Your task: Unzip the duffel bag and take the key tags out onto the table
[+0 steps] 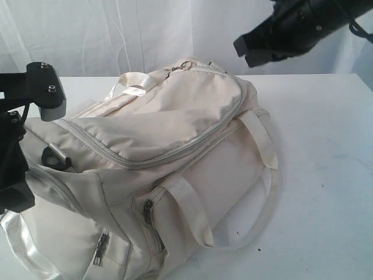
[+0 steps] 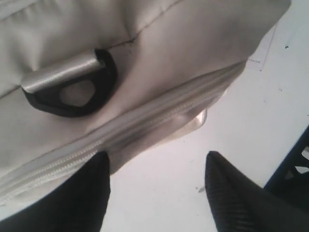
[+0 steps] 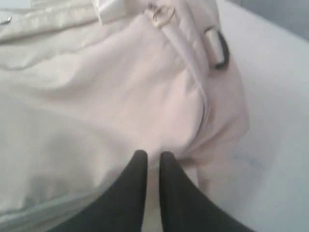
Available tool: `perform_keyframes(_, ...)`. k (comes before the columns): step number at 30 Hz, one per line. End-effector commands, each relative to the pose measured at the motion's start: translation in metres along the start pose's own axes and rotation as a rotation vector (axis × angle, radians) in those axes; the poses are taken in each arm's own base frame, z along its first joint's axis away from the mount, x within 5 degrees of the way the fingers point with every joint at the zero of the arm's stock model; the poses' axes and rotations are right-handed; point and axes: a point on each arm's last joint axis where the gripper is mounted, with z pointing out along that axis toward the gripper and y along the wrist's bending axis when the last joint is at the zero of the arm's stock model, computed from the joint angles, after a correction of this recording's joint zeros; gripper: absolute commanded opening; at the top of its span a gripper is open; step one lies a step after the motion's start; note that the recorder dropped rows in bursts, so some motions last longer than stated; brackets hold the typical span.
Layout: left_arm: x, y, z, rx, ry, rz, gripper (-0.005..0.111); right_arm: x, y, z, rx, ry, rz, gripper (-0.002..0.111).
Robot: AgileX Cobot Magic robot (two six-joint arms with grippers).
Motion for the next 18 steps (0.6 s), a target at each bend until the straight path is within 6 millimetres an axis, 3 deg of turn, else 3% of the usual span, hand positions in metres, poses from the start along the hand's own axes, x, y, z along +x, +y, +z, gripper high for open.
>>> perform_keyframes(1,0.0,-0.001,-0.011,-0.068,-0.104,-0.006,0.054,-0.033,-0.003,0.019,0.038,-0.096,-0.118,0.03)
perform_keyframes(4,-0.001,0.001,-0.017,-0.117,-0.171,-0.004,0.043,-0.054,-0.002,0.04,0.068,-0.154,-0.194,0.044)
perform_keyframes(8,-0.002,0.0,-0.018,-0.12,-0.193,-0.007,0.028,-0.069,0.008,0.079,0.114,-0.155,-0.383,0.046)
perform_keyframes(13,-0.002,-0.002,-0.018,-0.1,-0.195,-0.013,0.015,-0.071,0.021,0.133,0.204,-0.112,-0.595,0.053)
perform_keyframes(18,-0.001,-0.003,-0.018,-0.089,-0.185,-0.016,0.008,-0.065,0.029,0.172,0.213,-0.146,-0.644,0.066)
